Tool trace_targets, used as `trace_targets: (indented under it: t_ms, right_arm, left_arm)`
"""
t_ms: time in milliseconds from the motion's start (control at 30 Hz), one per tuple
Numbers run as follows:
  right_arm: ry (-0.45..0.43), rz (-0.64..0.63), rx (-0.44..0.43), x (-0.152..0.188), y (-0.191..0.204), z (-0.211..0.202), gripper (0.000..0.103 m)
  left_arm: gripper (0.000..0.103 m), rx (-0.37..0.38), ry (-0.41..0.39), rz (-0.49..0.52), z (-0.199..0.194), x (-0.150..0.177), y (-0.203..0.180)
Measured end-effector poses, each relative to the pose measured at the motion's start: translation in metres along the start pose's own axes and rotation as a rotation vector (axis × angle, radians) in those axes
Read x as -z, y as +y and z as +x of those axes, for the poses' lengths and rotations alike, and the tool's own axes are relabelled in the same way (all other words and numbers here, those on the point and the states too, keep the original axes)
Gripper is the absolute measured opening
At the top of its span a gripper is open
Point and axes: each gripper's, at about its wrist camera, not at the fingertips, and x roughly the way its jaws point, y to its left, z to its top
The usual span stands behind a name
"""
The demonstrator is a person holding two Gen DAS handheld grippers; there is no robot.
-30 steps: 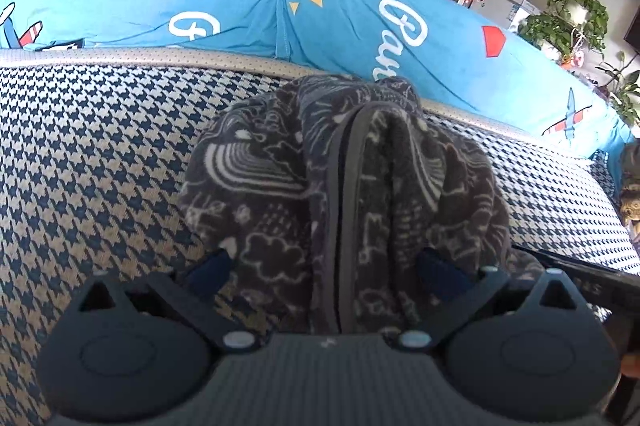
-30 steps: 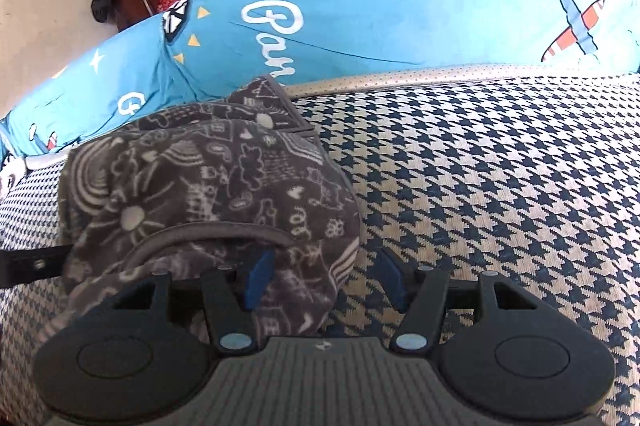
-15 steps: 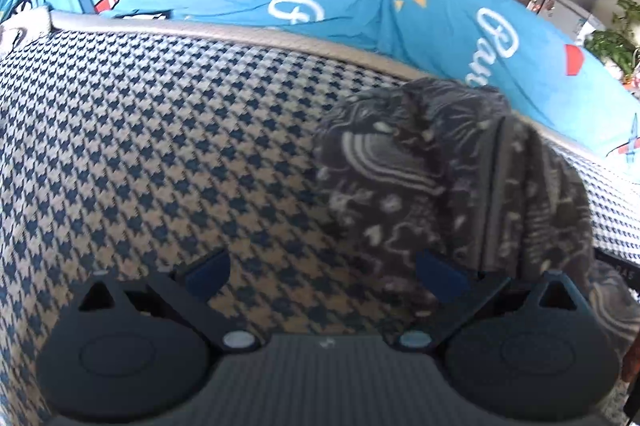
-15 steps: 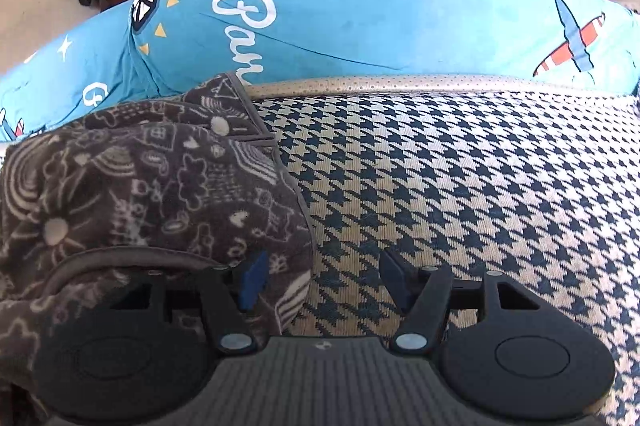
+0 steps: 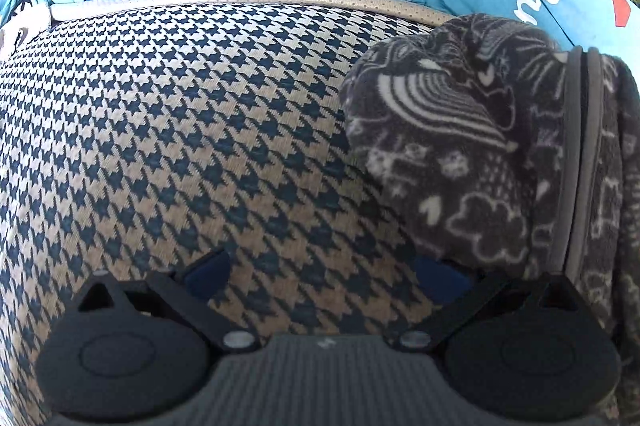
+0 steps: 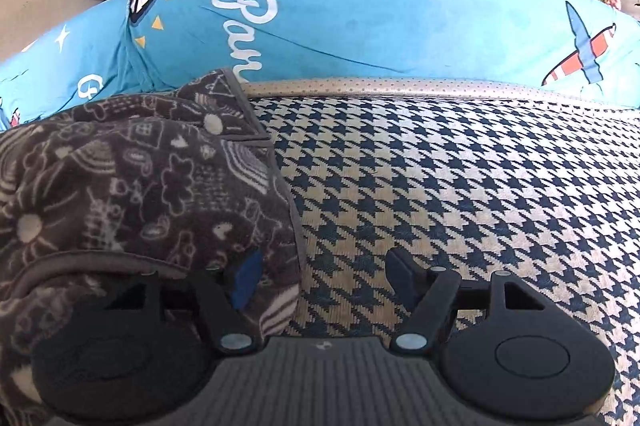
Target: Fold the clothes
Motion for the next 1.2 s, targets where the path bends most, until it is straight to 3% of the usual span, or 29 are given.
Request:
trace_targets:
  t_ms: [100,167,233,333,733,933,1067,1200]
  right_arm:
    - [0.002,-0.066,-0.063,-0.001,0.01,-0.003,0.068]
    - [-0.006,-0.118,-0.088,-0.001,0.019,-0.007,0.062]
    - [-0.009,-0.159,-0.114,0.0,0.028,-0.01,0.05]
    - [-0.009,-0.207,-0.148,0.001,0.04,-0.016,0.043]
    - [0.014,-0.23,-0.267,0.015,0.06,-0.033,0.043]
    - [0.038,-0.215,-0.392,0.027,0.082,-0.04,0.047]
    - [0.005,-0.244,-0.348,0.035,0.105,-0.045,0.047]
    - [0.006,-0.204,-0.394,0.034,0.108,-0.044,0.047]
  left_arm:
    - [0.103,0.01,-0.009,0.008,0.002,-0.008,-0.004]
    - [0.103,0.015,-0.018,0.006,0.003,-0.014,-0.006]
    - [0.103,0.019,-0.028,0.004,0.004,-0.02,-0.008]
    - [0.103,0.02,-0.042,0.009,0.004,-0.028,-0.011]
    - [0.103,0.086,-0.089,-0.043,-0.002,-0.073,-0.018]
    - [0.103,0.147,-0.11,-0.054,-0.012,-0.094,-0.026]
    - [0.103,0.184,-0.121,-0.026,-0.019,-0.1,-0.033]
    - [0.103,0.224,-0.133,-0.006,-0.028,-0.1,-0.043]
